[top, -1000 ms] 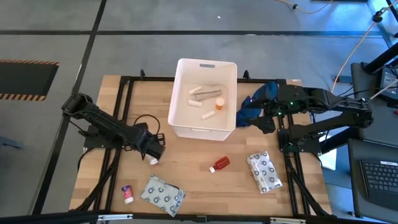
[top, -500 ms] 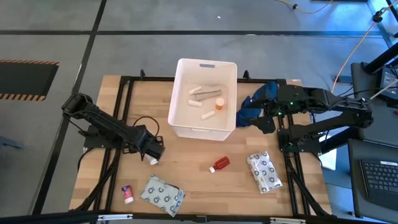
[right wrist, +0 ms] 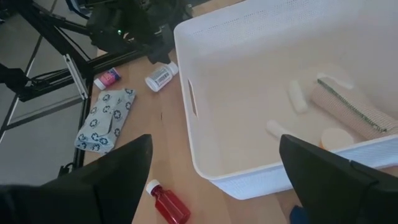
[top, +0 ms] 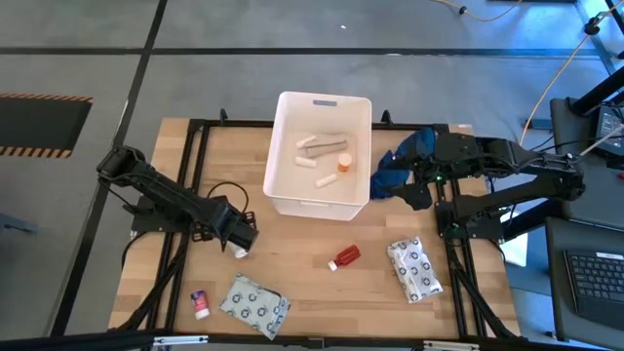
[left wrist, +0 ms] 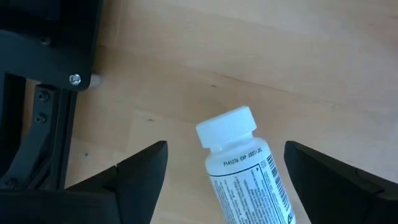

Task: Pick & place medical supplies in basket/bin
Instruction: Put the white pill bottle into the white basket

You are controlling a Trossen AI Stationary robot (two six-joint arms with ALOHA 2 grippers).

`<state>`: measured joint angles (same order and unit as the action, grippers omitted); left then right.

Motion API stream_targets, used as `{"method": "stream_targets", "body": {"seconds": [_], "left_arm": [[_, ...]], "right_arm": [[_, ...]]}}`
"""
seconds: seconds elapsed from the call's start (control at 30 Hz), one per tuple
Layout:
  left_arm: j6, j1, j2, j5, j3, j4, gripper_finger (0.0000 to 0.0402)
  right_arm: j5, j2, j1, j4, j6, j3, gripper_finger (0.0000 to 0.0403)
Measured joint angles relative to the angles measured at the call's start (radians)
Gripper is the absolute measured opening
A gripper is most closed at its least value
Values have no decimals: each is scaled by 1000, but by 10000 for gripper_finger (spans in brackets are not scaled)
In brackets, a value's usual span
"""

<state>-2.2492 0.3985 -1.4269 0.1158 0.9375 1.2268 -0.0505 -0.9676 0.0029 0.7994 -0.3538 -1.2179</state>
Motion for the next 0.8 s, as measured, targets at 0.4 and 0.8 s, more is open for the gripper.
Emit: {"method": "stream_targets", "body": {"seconds": [0.4,0.8], "left_arm": [[-138,-24,-58,-49,-42,-86,311],[-125,-88,-111,-72,-64,-153,310]], "right_arm": [[0,0,0,0,45,0,351],[0,0,0,-1,71,0,351]]}}
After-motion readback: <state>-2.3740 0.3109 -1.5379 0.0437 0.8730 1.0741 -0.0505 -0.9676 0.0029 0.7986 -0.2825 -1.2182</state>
